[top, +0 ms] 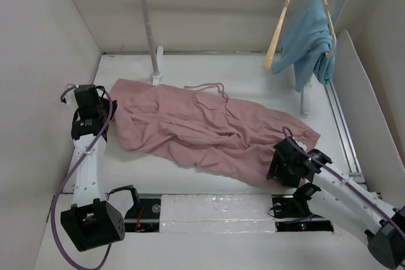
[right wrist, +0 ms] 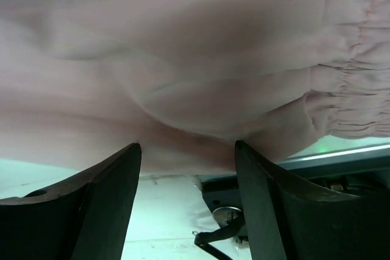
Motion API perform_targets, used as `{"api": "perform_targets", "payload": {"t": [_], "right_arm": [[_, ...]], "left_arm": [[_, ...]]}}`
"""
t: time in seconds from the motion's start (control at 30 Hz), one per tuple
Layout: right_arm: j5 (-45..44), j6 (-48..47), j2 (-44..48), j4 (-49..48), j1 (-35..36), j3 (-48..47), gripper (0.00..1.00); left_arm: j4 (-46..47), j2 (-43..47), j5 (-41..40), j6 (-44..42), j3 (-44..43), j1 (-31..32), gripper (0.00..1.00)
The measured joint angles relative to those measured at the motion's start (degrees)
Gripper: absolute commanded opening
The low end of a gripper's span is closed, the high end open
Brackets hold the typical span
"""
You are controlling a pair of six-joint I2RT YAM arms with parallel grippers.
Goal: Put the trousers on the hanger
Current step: Flatten out the trousers at the center of the board.
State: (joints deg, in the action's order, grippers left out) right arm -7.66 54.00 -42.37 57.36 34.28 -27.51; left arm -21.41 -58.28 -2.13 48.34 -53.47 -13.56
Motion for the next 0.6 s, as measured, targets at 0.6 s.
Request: {"api": "perform_targets", "payload": {"t": [0.6], "right_arm": [[-5.44,-37.33,-11.45,-16.85,-44.98,-20.09,0.81]], "left_arm": [[0.57,-1.97,0.04,-0.28,-0.09,0.00,0.00]]}}
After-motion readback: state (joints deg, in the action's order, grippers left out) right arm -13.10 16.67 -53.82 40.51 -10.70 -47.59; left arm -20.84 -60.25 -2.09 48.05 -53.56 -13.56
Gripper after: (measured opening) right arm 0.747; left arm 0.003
